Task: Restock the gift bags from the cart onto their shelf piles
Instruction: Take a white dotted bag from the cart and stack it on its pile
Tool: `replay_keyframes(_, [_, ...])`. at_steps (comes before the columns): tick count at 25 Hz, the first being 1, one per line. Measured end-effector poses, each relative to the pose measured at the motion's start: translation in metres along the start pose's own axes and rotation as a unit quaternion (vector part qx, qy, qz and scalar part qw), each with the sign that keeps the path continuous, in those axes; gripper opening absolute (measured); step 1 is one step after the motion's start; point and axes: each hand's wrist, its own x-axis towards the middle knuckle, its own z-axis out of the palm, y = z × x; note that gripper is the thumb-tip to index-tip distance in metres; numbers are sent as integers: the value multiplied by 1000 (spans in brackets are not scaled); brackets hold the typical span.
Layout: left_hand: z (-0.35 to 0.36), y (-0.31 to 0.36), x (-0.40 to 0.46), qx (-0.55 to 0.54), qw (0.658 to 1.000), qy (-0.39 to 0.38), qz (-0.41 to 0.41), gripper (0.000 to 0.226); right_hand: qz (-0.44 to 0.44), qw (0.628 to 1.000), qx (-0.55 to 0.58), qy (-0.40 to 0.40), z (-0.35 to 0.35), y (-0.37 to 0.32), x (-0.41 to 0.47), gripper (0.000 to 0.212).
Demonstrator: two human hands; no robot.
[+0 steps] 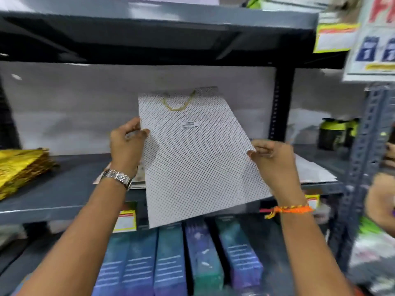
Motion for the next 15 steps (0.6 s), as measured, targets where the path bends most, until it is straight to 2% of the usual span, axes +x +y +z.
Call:
replay_keyframes(3, [79,-11,9,11,998,-60,-20,32,15,995,-82,47,-54,17,42,11])
replay_keyframes(6, [148,-25,11,44,991,-114,-46,30,35,984,-169,54,-91,36,72,29])
replay_keyframes(9, [191,-33,6,131,982,-129,-41,50,58,975,-210,40,-110,52,91,38])
replay_keyframes(13, [223,-46,0,229,954,-183,-63,57,83,954,-287,-11,-116,72,102,53])
replay_keyframes(15, [231,-51,0,289,933,-205,-59,59,99,941,-319,-45,-114,80,107,41])
